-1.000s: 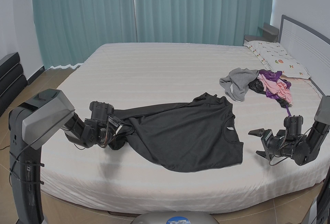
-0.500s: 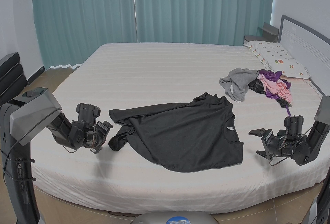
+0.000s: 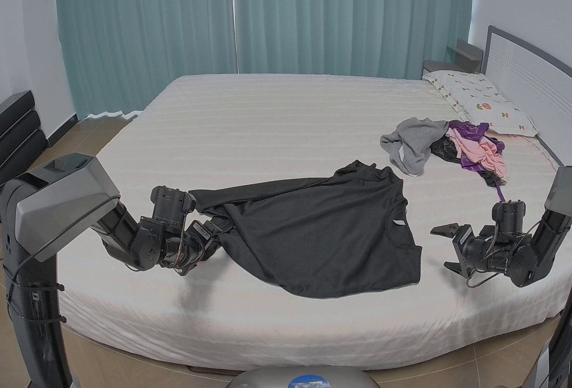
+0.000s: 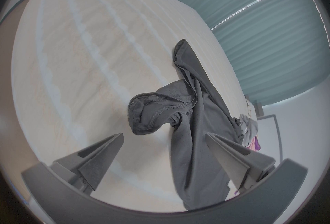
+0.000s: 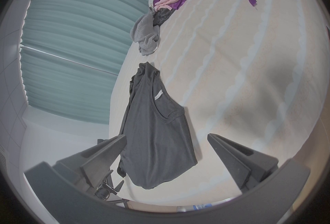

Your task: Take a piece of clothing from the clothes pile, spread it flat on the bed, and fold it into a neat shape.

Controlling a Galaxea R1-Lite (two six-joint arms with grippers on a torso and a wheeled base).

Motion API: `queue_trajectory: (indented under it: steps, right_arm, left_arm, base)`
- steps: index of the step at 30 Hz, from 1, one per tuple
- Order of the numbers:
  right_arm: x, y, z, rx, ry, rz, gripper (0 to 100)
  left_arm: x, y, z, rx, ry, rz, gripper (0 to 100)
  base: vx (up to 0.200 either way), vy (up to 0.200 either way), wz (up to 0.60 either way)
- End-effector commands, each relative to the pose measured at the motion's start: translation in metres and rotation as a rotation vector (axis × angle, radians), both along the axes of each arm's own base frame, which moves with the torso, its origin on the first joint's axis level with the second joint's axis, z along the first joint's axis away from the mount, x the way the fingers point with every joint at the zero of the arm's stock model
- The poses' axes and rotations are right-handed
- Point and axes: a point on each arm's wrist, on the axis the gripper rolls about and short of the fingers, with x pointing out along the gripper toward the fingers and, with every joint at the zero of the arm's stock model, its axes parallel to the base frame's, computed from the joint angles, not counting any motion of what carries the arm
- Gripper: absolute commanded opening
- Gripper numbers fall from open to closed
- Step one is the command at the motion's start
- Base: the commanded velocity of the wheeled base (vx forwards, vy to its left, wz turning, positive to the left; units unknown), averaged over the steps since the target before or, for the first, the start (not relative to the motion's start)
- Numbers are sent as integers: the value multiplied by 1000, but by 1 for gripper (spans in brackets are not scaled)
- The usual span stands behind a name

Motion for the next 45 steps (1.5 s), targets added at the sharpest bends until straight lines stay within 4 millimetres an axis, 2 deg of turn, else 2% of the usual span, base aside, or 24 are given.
queue_trajectory:
  steps: [1,5,6,11,17,21,28,34,35,45]
  right_arm:
    - [-1,2,-1,-1,6,6,100]
    - [-1,2,-1,-1,6,8,100]
    - [0,2,-4,-7,13,9,100]
    - [-3,3,-10,-22,34,18,100]
    - [-6,8,-14,-39,50,51,100]
    - [-7,23,-18,-49,63,95,100]
    - [-4,40,-31,-87,81,146,100]
    - [6,48,-39,-128,73,129,100]
    - [7,48,-40,-131,73,126,0]
    - [25,54,-41,-170,43,111,0]
  left_arm:
    - [4,-3,-12,36,12,-21,100]
    - [10,-4,-12,44,-6,-9,100]
    - [15,-5,-16,62,-10,3,0]
    - [15,-3,-20,112,-12,42,0]
    - [12,1,-14,137,-25,84,0]
    - [0,3,-2,147,-27,79,0]
    - [-8,11,22,142,-63,87,0]
    - [-22,15,26,190,-51,43,0]
    - [-23,16,25,194,-47,39,0]
    - [-20,21,18,190,-30,27,0]
  base:
    - [0,0,0]
    - [0,0,0]
    - [0,0,0]
    - [0,0,0]
    - [0,0,0]
    - [0,0,0]
    - [0,0,0]
    - [0,0,0]
    - [0,0,0]
    - [0,0,0]
